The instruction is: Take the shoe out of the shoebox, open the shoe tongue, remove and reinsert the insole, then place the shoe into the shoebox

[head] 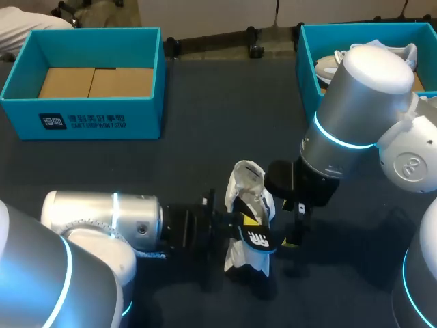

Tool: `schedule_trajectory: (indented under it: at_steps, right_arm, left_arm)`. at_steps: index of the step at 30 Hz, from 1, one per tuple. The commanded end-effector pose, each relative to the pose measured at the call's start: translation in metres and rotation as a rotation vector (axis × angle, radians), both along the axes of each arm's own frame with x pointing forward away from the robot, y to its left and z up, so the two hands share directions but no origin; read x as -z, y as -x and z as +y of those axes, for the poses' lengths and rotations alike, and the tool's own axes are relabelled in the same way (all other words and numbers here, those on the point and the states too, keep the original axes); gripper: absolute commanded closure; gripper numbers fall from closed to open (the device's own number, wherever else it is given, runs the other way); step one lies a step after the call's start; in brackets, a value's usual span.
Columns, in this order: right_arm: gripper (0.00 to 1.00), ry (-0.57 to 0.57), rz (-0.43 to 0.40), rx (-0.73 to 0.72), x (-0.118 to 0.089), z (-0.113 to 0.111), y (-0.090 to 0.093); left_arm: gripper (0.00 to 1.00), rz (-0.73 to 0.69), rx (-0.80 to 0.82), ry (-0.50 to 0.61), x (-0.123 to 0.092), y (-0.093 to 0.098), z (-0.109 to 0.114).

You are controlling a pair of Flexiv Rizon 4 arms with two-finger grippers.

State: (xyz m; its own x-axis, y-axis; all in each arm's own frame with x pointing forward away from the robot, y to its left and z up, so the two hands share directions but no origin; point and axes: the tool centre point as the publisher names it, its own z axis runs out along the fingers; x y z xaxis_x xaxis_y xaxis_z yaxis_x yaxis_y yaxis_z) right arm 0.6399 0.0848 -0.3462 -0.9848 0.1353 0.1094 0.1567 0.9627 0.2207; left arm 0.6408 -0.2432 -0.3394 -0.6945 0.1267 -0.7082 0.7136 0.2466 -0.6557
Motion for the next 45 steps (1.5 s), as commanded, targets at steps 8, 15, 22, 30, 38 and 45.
schedule_trajectory:
  at_steps: [8, 15, 22, 30, 38, 45]
  right_arm:
    - [0.00, -0.001, -0.001, 0.000, 0.001, 0.000, 0.001]
    - [0.00, -0.001, -0.001, 0.000, 0.001, 0.000, 0.001]
    - [0.00, -0.001, -0.001, 0.000, 0.001, 0.000, 0.001]
    - [0.00, -0.001, -0.001, 0.000, 0.001, 0.000, 0.001]
    - [0.00, -0.001, -0.001, 0.000, 0.001, 0.000, 0.001]
    - [0.00, -0.001, -0.001, 0.000, 0.001, 0.000, 0.001]
  left_arm:
    - [0.77, 0.036, 0.011, 0.038, -0.005, 0.010, 0.000]
    - [0.73, 0.083, 0.001, 0.083, -0.014, 0.012, 0.005]
    - [0.73, 0.106, 0.006, 0.090, -0.021, 0.018, 0.004]
    - [0.74, 0.140, 0.020, 0.095, -0.029, 0.024, 0.002]
    - [0.97, 0.146, 0.028, 0.080, -0.034, 0.029, -0.001]
    - [1.00, 0.091, 0.052, 0.068, -0.023, 0.030, 0.003]
